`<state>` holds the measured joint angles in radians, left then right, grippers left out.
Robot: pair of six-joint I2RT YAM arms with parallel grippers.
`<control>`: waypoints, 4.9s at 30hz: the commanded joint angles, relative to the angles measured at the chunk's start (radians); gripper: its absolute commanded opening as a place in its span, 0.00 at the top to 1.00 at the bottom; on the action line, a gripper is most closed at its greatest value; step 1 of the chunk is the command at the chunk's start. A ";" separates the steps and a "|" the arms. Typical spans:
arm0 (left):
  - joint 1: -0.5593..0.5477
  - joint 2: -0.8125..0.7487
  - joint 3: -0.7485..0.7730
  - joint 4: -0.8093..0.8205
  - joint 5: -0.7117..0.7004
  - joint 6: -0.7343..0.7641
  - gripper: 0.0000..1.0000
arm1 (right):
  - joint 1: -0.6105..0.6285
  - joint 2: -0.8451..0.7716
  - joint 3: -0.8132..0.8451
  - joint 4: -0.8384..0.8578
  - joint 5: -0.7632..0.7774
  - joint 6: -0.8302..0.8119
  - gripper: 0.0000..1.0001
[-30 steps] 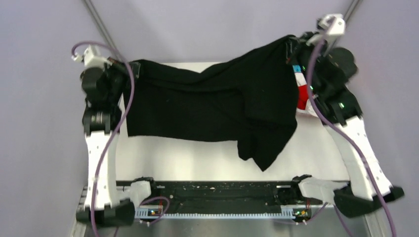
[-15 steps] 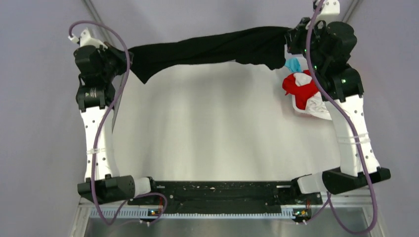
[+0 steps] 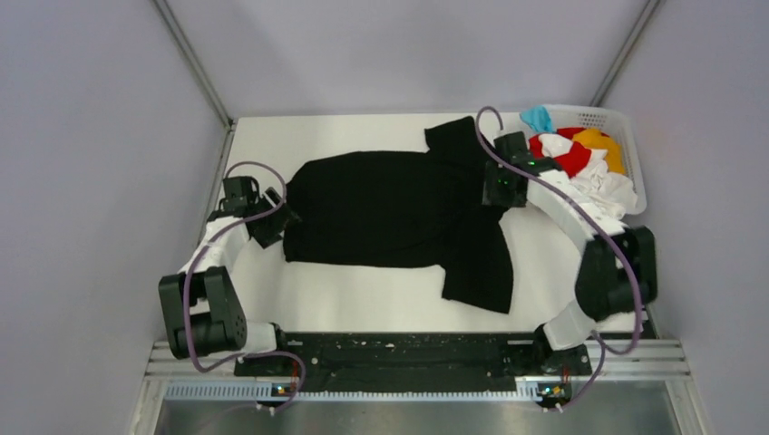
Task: Fold and stack the t-shirts
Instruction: Flatten out the tshirt
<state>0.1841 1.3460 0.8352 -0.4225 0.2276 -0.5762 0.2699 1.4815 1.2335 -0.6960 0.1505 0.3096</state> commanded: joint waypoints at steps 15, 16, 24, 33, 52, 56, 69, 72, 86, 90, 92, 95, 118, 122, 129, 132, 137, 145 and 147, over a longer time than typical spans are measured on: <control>0.007 -0.286 -0.259 0.007 -0.189 -0.113 0.04 | 0.011 -0.482 -0.510 0.009 -0.014 0.306 0.01; 0.007 -0.275 -0.268 0.023 -0.189 -0.118 0.09 | 0.015 -0.511 -0.539 0.001 -0.017 0.314 0.01; 0.006 -0.154 -0.281 0.043 -0.233 -0.136 0.44 | 0.017 -0.594 -0.615 -0.003 -0.014 0.311 0.01; -0.030 0.089 -0.195 0.158 -0.076 -0.133 0.44 | 0.016 -0.524 -0.632 0.048 0.002 0.299 0.01; -0.143 -0.110 -0.107 -0.077 -0.344 -0.099 0.23 | 0.018 -0.540 -0.637 0.019 -0.044 0.306 0.01; -0.142 -0.268 -0.153 -0.139 -0.419 -0.108 0.18 | 0.017 -0.536 -0.642 0.031 -0.053 0.298 0.01; -0.142 -0.153 -0.229 0.066 -0.190 -0.135 0.26 | 0.017 -0.509 -0.650 0.049 -0.053 0.292 0.02; -0.142 -0.079 -0.217 0.132 -0.162 -0.132 0.30 | 0.019 -0.511 -0.665 0.049 -0.066 0.312 0.03; -0.142 0.048 -0.192 0.187 -0.183 -0.121 1.00 | 0.313 -0.446 -0.707 -0.038 -0.009 0.505 0.11; -0.141 -0.028 -0.224 0.180 -0.188 -0.123 1.00 | 0.374 -0.360 -0.710 -0.034 0.008 0.522 0.14; -0.142 -0.059 -0.240 0.178 -0.186 -0.123 1.00 | 0.405 -0.316 -0.705 -0.031 0.033 0.530 0.15; -0.141 -0.088 -0.260 0.183 -0.169 -0.125 1.00 | 0.419 -0.249 -0.704 -0.005 0.081 0.548 0.27; -0.142 -0.516 0.274 0.004 -0.209 -0.089 1.00 | 0.414 -0.567 0.161 0.176 0.535 -0.005 1.00; -0.141 -0.598 0.491 -0.087 -0.217 -0.075 1.00 | 0.414 -0.604 0.396 0.167 0.323 -0.102 1.00; -0.142 -0.623 0.781 -0.167 -0.108 -0.064 1.00 | 0.414 -0.439 0.939 -0.018 0.085 -0.209 1.00; -0.142 -0.620 0.839 -0.168 -0.079 -0.070 1.00 | 0.413 -0.380 1.047 -0.030 0.119 -0.262 1.00; -0.142 -0.585 0.845 -0.162 -0.045 -0.081 1.00 | 0.414 -0.328 1.043 0.067 0.225 -0.363 1.00; -0.143 -0.448 0.526 -0.057 -0.147 -0.114 1.00 | 0.365 -0.191 0.647 0.428 0.593 -0.544 1.00; -0.142 -0.367 0.443 0.001 -0.152 -0.123 1.00 | 0.249 -0.094 0.615 0.424 0.500 -0.441 1.00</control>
<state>0.0429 0.8257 1.4200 -0.5171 0.1387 -0.6769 0.6518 1.2144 1.9354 -0.4023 0.5976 -0.1421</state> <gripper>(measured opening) 0.049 0.016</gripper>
